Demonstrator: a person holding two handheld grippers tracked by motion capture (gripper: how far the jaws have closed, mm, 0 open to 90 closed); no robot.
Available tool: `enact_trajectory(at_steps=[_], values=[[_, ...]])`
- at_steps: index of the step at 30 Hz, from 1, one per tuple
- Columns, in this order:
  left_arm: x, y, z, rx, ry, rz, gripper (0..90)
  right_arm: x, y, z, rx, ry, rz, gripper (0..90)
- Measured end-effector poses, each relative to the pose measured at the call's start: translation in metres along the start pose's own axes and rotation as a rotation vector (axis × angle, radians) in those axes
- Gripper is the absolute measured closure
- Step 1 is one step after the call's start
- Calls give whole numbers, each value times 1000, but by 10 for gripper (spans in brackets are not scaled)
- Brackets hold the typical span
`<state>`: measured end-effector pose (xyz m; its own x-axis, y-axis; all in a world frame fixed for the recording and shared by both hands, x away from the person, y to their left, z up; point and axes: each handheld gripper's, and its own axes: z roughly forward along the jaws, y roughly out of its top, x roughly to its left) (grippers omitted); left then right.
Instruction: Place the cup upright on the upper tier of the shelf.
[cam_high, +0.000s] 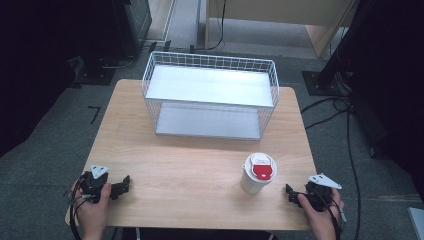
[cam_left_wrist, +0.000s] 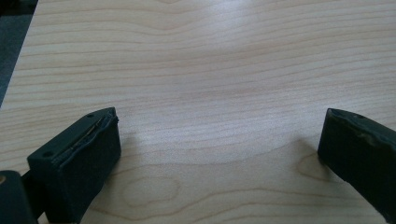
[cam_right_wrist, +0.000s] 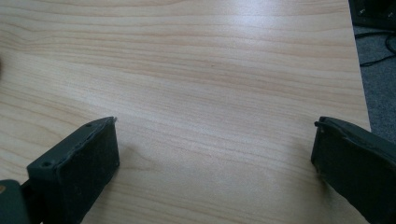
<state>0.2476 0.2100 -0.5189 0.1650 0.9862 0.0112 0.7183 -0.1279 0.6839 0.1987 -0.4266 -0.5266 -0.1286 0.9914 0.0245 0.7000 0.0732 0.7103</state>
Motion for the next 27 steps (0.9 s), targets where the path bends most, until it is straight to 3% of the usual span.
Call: enact_trajectory(at_steps=[6, 12, 14, 18, 27], values=[[0, 0, 0, 1, 0, 0, 0, 1, 0, 0, 0, -10, 13, 11], [0, 0, 0, 0, -1, -2, 0, 6, -2, -6, -12, -9, -2, 83], [0, 0, 0, 0, -1, -2, 0, 10, -2, -9, -23, 29, -2, 83], [0, 0, 0, 0, -1, -2, 0, 17, 1, -15, -59, 61, -9, 83], [-1, 1, 1, 0, 8, -12, 0, 39, 10, -23, -98, 110, -39, 83]])
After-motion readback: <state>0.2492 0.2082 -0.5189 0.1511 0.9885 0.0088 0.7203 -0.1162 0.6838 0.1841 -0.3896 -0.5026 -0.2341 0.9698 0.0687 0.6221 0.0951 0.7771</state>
